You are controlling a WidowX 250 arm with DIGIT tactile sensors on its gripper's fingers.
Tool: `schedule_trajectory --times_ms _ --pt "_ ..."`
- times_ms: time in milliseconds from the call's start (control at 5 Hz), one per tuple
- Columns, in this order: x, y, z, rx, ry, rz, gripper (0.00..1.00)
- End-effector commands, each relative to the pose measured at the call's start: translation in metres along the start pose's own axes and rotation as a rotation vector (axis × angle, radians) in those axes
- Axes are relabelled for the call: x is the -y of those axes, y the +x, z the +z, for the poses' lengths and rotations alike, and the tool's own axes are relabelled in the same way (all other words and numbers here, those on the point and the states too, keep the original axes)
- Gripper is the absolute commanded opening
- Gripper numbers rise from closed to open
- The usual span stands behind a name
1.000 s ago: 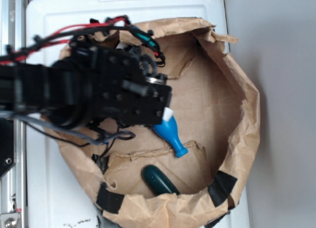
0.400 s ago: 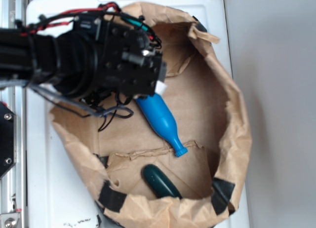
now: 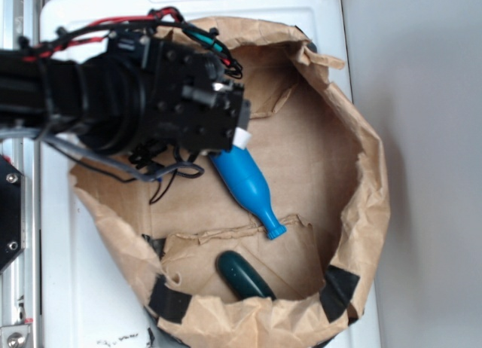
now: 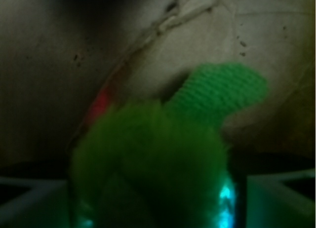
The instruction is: Grab the green animal.
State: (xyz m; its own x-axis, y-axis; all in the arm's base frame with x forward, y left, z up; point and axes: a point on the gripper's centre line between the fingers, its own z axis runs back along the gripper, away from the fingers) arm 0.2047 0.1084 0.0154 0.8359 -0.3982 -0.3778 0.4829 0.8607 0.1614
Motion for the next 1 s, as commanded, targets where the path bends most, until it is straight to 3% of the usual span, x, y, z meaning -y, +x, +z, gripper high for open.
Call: schedule_trajectory --times_ms 0,200,400,800 --pt "-0.008 -0.003 0.070 0.154 -0.133 0.012 0.00" --pt "-0.004 -0.007 0.094 0.367 -0.253 0.023 0.00" --pt "0.008 -0.013 0.109 0.496 -0.271 0.016 0.00" --pt "0.012 -0.019 0.154 0.604 -0.332 0.004 0.00"
